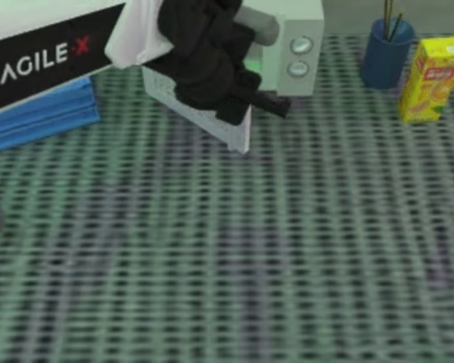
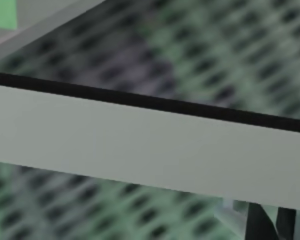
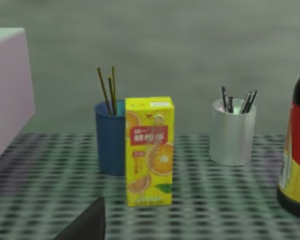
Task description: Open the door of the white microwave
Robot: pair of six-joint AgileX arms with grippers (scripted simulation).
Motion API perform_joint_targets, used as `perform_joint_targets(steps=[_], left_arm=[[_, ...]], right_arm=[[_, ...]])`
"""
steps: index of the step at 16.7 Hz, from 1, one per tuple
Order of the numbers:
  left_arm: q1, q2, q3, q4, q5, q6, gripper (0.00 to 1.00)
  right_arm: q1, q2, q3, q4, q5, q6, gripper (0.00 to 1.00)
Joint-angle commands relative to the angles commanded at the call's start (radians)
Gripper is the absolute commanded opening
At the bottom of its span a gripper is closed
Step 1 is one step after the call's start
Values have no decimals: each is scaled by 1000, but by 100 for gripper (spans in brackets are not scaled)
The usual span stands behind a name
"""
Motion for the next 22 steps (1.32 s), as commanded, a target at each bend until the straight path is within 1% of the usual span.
perform_joint_targets(steps=[3,22], left_arm=[[10,-19,-29,9,17,32,0],[10,-19,-29,9,17,32,0]], right_arm=[[0,0,0,0,0,0,100],[0,0,0,0,0,0,100]])
